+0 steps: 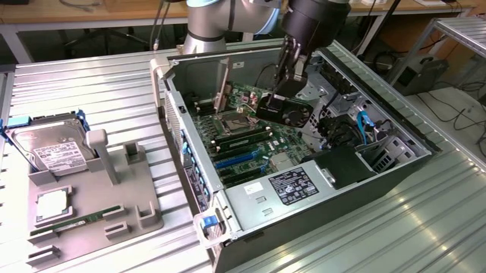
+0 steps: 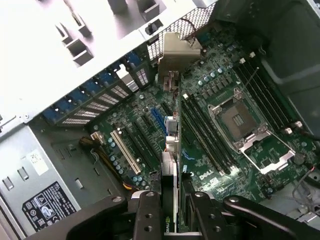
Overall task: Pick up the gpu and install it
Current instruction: 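Insert the gpu into the slot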
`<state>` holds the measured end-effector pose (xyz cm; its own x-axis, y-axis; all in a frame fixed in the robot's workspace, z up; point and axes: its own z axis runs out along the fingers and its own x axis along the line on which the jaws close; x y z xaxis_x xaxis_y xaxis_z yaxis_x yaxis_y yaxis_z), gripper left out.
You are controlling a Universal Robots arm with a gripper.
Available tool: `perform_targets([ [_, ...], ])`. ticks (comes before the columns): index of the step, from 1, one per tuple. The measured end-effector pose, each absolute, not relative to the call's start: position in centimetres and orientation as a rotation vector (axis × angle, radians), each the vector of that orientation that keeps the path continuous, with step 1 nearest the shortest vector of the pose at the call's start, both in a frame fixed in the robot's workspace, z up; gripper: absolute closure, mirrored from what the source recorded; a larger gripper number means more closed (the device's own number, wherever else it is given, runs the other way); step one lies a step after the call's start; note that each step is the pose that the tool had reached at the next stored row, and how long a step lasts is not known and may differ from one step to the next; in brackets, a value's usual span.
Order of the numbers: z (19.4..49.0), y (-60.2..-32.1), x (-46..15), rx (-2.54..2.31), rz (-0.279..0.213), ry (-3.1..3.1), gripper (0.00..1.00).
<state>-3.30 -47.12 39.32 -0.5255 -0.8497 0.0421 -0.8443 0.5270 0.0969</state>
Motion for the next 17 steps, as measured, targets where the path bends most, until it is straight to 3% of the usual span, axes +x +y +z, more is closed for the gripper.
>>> perform_targets([
  [10,39.21,-47.12,-3.30,1.717,-0.127,-2.584,0.74],
  [17,38.57,-47.13,-3.29,1.940,-0.121,-2.412,0.74],
])
